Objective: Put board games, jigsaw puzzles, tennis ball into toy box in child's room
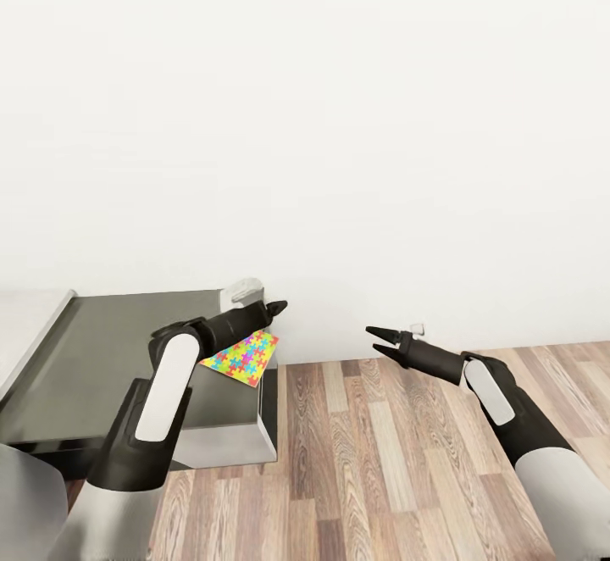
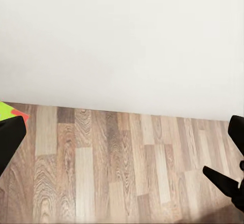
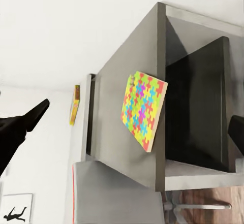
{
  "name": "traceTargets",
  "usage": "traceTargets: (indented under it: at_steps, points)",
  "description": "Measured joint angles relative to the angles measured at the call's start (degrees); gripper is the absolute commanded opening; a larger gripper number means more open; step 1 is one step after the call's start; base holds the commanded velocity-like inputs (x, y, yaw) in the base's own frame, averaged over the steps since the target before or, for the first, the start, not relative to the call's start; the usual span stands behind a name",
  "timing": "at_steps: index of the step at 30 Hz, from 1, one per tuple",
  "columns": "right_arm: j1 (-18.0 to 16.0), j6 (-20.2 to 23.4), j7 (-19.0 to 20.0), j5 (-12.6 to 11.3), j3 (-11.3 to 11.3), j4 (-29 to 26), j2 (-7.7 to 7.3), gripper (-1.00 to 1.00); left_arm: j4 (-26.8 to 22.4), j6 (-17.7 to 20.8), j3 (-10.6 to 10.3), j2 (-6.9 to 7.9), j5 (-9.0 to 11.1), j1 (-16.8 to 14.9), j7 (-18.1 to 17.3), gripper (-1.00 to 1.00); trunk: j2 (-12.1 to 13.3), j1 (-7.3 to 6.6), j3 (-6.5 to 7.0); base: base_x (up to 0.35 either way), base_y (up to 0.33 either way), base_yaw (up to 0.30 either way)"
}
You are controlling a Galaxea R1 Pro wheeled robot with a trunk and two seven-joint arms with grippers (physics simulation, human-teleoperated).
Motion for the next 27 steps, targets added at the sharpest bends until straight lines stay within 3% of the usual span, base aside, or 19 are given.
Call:
traceTargets:
  at_steps: [5, 7, 8, 10, 13, 15, 20, 23, 27]
  points:
    - [-1.7, -1.0, 0.5, 0.4, 0.3, 2.7, 1.01, 1.00, 0.0, 2.4, -0.2, -0.08, 2.1, -0.9, 0.0, 1.00, 0.0, 0.00, 0.00, 0.000, 0.000, 0.001]
    - [-3.3, -1.3, 0.7, 0.5, 1.0, 5.7, 2.18, 1.00, 0.0, 3.5, 0.0, 0.01, 4.4, -1.2, 0.0, 1.00, 0.0, 0.00, 0.00, 0.000, 0.000, 0.000]
    - [-3.3, -1.3, 0.7, 0.5, 1.0, 5.8, 2.20, 1.00, 0.0, 3.5, 0.0, 0.02, 4.4, -1.2, 0.0, 1.00, 0.0, 0.00, 0.00, 0.000, 0.000, 0.000]
    - [-5.2, -1.6, 1.2, 0.6, 2.0, 9.5, 3.21, 1.00, 0.0, 4.3, 1.1, 0.09, 7.1, -1.5, 0.1, 1.00, 0.0, 0.00, 0.00, 0.000, 0.000, 0.000]
    - [-6.2, -1.8, 1.7, 0.7, 2.5, 11.4, 3.62, 1.00, -0.1, 4.6, 1.9, 0.13, 8.5, -1.6, 0.2, 1.00, 0.0, 0.00, 0.00, 0.000, 0.000, 0.000]
    - [-7.8, -2.2, 3.4, 0.8, 3.3, 14.2, 4.16, 1.00, -0.1, 5.2, 3.3, 0.22, 11.1, -1.7, 0.3, 1.00, 0.0, 0.00, 0.00, 0.000, 0.000, 0.000]
    - [-9.3, -3.4, 7.1, 1.0, 4.5, 16.8, 4.63, 1.00, -0.1, 5.8, 4.7, 0.61, 14.1, -1.8, 0.2, 1.00, 0.0, 0.00, 0.00, 0.000, 0.000, 0.000]
    - [-9.6, -3.9, 8.2, 1.2, 4.8, 17.3, 4.74, 1.00, -0.1, 5.9, 5.0, 0.83, 14.9, -1.8, 0.2, 1.00, 0.0, 0.00, 0.00, 0.000, 0.000, 0.000]
    - [-10.2, -4.9, 10.3, 1.6, 5.6, 18.3, 4.90, 1.00, -0.1, 6.2, 5.6, 1.37, 16.6, -1.9, 0.0, 1.00, -1.6, 0.88, -0.72, 0.000, 0.000, 0.000]
